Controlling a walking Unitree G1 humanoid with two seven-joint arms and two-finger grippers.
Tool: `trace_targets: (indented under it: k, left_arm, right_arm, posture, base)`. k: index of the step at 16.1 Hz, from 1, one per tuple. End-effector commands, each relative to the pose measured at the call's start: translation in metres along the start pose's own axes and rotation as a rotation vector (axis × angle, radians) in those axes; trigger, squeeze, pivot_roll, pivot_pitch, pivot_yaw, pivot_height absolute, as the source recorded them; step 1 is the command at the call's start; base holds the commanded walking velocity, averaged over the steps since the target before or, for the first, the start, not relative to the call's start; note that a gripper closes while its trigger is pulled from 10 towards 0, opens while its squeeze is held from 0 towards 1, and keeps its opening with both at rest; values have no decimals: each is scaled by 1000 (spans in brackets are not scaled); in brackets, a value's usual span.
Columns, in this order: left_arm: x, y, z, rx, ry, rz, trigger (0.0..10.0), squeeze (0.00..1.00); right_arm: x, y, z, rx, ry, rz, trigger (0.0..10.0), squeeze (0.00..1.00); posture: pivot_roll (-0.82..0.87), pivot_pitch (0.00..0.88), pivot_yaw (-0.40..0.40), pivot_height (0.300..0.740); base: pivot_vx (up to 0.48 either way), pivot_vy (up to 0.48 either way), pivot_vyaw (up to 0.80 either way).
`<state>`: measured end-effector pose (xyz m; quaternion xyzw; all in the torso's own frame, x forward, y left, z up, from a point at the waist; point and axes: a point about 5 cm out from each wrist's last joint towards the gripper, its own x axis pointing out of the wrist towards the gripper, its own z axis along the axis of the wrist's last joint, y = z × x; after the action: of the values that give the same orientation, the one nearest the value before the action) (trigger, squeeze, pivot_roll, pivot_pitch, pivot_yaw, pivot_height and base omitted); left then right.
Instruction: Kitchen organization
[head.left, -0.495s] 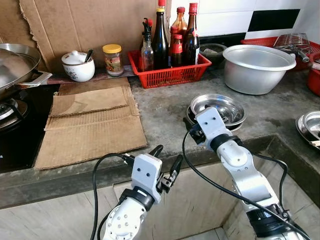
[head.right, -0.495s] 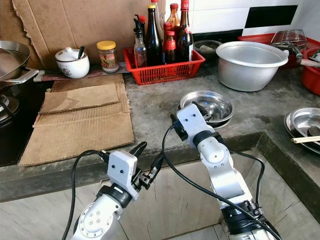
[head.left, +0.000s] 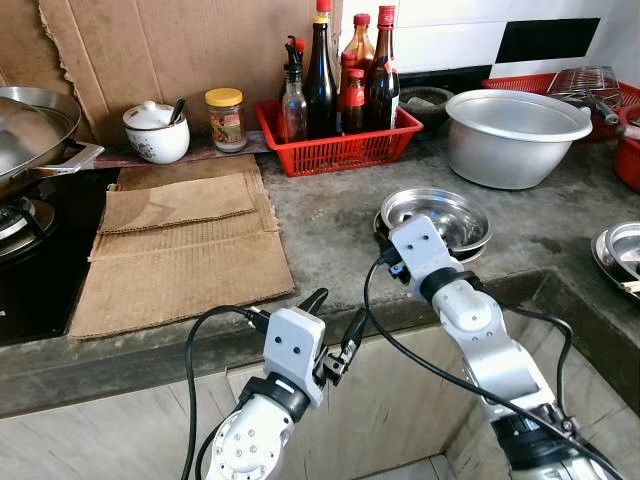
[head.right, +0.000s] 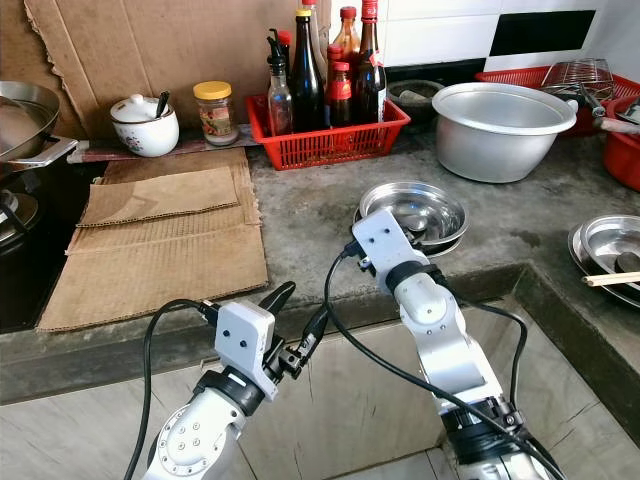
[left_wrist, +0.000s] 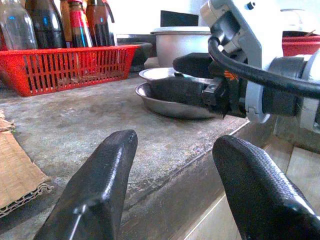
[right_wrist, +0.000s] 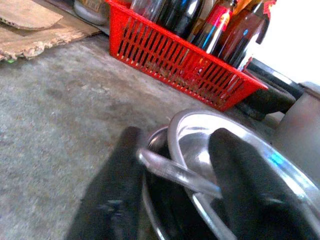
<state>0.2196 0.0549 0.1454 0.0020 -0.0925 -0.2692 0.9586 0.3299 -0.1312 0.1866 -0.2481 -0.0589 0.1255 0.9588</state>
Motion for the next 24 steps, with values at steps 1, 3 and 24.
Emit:
trace_targets:
  k: [1,3,24]
  left_arm:
    - [-1,2,0,2,-5,8,10000,0]
    - [-1,2,0,3,-4,10,10000,0]
    - [3,7,-1,18,11,56,10000,0]
  right_arm:
    - [2,-5,5,-8,-22,-19,0,0]
    - [3,-6,5,-10,-19,-27,0,0]
    - [-41,-32,81,390,-426,-401,0,0]
  posture:
    - [-15,24,-28,740]
    - [-13,27,-29,740]
    - [-17,31,-19,740]
  base:
    - [0,0,0]
    - [0,0,0]
    - [0,0,0]
